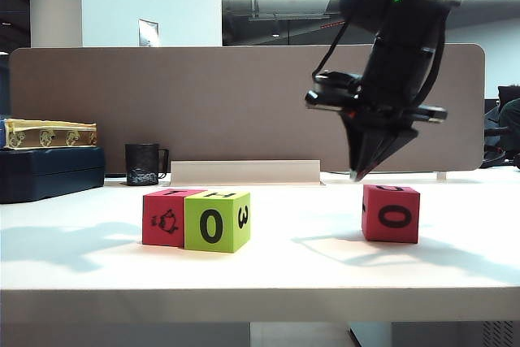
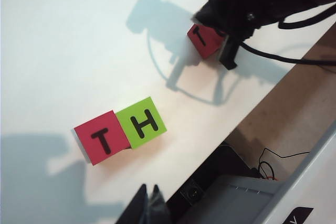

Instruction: Select the appropriate blocks from the scattered letter blocks on the table and arrange them in a row to spell out "THU".

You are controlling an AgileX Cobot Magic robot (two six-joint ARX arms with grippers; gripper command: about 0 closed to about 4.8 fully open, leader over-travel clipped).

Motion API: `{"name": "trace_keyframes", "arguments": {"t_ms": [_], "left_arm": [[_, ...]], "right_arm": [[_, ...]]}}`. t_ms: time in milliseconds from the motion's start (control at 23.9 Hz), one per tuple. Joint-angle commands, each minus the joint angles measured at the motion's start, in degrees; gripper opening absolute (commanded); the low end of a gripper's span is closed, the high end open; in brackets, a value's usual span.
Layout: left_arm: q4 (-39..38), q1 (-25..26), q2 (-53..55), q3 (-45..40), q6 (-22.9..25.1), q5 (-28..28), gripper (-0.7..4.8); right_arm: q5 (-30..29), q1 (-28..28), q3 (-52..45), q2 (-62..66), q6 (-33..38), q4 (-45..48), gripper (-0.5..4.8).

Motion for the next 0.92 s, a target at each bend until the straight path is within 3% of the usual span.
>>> {"name": "trace_keyframes", "arguments": {"t_ms": [42,335,544,921], "left_arm": [[1.4,0.0,-0.2,0.2,0.4,0.1,-0.06],[2.8,0.0,0.4,0.2,0.1,-0.3,-0.05],[2.7,0.0,0.4,0.2,0.0,-0.2,-0.05],[2.5,0.0,0.4,0.2,0.0,0.1,-0.05]], "right_arm": [[-0.2,0.4,0.6,-3.3,-0.4,-0.7,-0.01],[-0.1,0.4,1.3,-9.8,-0.4,-5.9,0.06],[-0.2,0.4,1.2,-10.2,0.1,-11.4,1.84],[1.6,0.4,1.0,-10.1,8.3,-12.8,2.98]]}}
